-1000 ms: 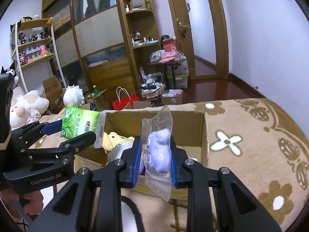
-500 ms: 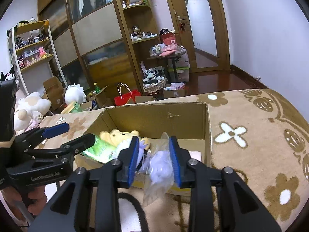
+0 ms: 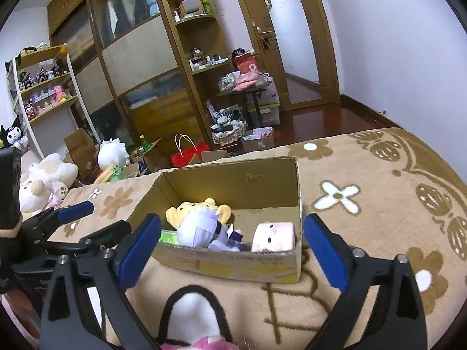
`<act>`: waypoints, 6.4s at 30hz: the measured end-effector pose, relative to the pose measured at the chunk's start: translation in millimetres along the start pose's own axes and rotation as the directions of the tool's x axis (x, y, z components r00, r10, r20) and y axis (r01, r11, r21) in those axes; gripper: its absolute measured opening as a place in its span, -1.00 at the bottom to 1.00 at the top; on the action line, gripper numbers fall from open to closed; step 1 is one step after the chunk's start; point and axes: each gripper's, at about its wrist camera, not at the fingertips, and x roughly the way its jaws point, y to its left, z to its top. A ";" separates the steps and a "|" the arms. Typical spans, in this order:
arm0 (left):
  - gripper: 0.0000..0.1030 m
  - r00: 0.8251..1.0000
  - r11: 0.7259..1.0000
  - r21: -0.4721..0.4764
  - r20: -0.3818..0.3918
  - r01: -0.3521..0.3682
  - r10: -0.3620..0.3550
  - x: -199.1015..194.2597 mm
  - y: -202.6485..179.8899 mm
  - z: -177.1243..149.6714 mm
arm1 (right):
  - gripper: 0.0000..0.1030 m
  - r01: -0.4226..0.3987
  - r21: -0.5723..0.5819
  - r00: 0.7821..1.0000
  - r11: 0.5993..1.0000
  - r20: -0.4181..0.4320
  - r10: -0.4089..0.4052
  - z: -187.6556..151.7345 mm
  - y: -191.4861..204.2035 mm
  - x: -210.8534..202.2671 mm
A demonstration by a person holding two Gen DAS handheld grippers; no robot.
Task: Organize soft objects
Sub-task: 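Move left gripper to pink bear plush while right gripper reaches black Face tissue pack, then grasp pink bear plush with left gripper while right gripper grasps black Face tissue pack, then lift pink bear with left gripper while right gripper carries Face pack over box, then open left gripper dropping pink bear into box while right gripper releases Face pack inside, then withdraw both open grippers from the box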
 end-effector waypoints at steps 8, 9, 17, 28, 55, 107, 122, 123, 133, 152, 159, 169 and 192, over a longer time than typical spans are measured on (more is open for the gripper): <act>0.89 0.999 0.999 0.035 -0.037 -0.005 0.006 -23.5 -7.3 -10.5 | 1.00 0.035 -0.002 0.998 0.999 -0.053 -0.035 -5.8 4.9 -21.4; 0.89 0.999 0.999 0.033 -0.043 0.003 -0.001 -25.7 -7.7 -11.6 | 1.00 0.039 0.003 0.997 0.999 -0.060 -0.039 -7.2 4.9 -23.2; 0.89 0.994 0.997 0.069 -0.110 0.030 -0.022 -34.2 -16.5 -22.0 | 1.00 0.089 0.059 0.982 0.994 -0.170 -0.078 -23.6 2.2 -31.3; 0.89 0.966 0.973 0.167 -0.230 0.159 -0.118 -21.2 -47.2 -45.2 | 1.00 0.178 0.167 0.923 0.970 -0.369 -0.106 -44.0 -21.7 -29.8; 0.89 0.853 0.891 0.313 -0.502 0.329 -0.139 39.9 -111.4 -110.8 | 1.00 0.252 0.245 0.685 0.936 -0.728 0.006 -124.8 -44.0 14.5; -0.03 0.868 0.956 0.233 -0.495 0.176 -0.039 47.0 -81.8 -109.9 | 0.32 0.271 0.173 0.687 0.947 -0.724 -0.064 -127.3 -22.8 42.8; -0.04 0.973 0.983 0.121 -0.203 0.137 -0.110 -8.4 -59.1 -54.1 | 0.32 0.088 0.167 0.949 0.982 -0.315 -0.031 -49.4 -11.3 -5.0; -0.04 0.975 0.985 0.107 -0.190 0.133 -0.111 -11.1 -55.5 -51.4 | 0.32 0.078 0.166 0.960 0.983 -0.277 -0.030 -42.6 -9.9 -8.6; -0.04 0.998 0.998 0.038 -0.036 0.054 -0.053 -21.3 -23.4 -17.7 | 0.32 0.061 0.099 0.996 0.993 -0.063 -0.055 2.3 0.9 -30.1; -0.03 0.999 1.000 0.001 0.052 0.012 -0.012 1.6 -2.5 23.2 | 0.33 0.054 0.014 0.999 0.998 -0.009 -0.053 15.0 1.5 7.5; 0.01 0.999 1.000 -0.004 -0.038 0.018 -0.018 31.6 -0.3 18.8 | 0.33 0.057 0.005 0.998 0.998 -0.040 -0.056 10.6 -3.5 28.0; 0.16 0.997 1.000 -0.019 -0.075 -0.002 0.000 45.1 4.3 12.2 | 0.35 0.044 -0.004 0.998 0.999 -0.039 -0.044 6.1 -7.6 42.8; 0.63 0.998 0.999 -0.010 -0.044 -0.041 0.040 8.0 9.6 1.4 | 0.70 0.032 -0.022 0.999 0.999 0.013 -0.031 11.9 -2.1 26.2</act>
